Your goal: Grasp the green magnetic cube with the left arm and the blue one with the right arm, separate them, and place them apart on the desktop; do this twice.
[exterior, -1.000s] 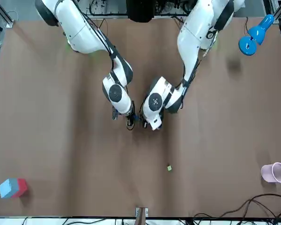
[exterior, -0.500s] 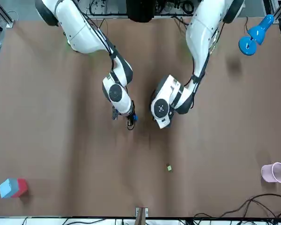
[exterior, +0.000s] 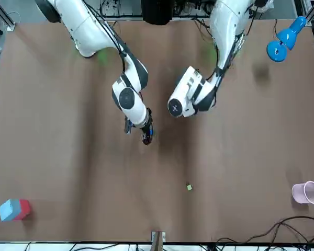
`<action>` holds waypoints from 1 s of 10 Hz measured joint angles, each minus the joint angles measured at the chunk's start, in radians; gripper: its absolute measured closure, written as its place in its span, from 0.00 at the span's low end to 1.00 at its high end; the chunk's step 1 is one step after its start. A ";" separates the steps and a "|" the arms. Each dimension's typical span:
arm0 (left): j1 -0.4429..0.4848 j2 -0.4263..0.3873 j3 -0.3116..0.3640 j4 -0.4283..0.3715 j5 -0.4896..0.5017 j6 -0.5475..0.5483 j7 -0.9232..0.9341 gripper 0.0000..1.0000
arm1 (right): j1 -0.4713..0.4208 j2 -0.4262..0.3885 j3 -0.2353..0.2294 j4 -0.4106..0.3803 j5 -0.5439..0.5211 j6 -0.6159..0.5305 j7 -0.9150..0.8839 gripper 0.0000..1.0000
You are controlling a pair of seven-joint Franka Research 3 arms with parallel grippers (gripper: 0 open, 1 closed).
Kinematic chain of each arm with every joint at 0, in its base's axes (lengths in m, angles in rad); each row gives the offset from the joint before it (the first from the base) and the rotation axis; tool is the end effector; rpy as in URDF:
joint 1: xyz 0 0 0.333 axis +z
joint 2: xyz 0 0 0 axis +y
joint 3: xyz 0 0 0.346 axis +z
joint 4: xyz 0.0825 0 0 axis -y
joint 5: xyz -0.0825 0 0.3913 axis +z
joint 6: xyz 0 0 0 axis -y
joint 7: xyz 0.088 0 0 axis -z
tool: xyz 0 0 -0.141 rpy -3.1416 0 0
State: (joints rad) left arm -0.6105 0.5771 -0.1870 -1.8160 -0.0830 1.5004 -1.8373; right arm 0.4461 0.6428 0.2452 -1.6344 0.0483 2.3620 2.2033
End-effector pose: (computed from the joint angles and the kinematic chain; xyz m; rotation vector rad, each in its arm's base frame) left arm 0.3643 -0.3880 0.1969 -1.9762 -1.1509 0.4952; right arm 0.5718 0.4470 0.2479 -2.0970 2.1580 0.2497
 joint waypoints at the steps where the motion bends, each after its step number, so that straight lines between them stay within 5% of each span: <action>1: -0.014 -0.010 -0.035 -0.063 -0.003 0.001 -0.012 0.77 | -0.020 -0.032 0.000 -0.007 -0.003 -0.032 -0.055 0.00; 3: -0.018 -0.030 -0.109 -0.153 -0.012 -0.001 -0.022 0.76 | -0.062 -0.094 0.000 -0.052 -0.007 -0.044 -0.154 0.00; 6: -0.011 -0.033 -0.122 -0.170 -0.012 0.009 -0.025 0.32 | -0.090 -0.119 -0.001 -0.087 -0.007 -0.045 -0.163 0.01; 8: 0.011 -0.031 -0.105 -0.100 0.009 0.029 -0.021 0.01 | -0.120 -0.119 -0.003 -0.112 -0.006 -0.032 -0.163 0.00; 10: 0.065 -0.015 -0.094 0.058 0.057 0.075 -0.015 0.00 | -0.159 -0.129 -0.004 -0.173 -0.006 0.032 -0.172 0.00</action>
State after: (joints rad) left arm -0.5453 0.5616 -0.2810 -1.7578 -0.0263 1.5755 -1.8521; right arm 0.2869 0.5139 0.2408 -1.8076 0.0418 2.3942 2.0315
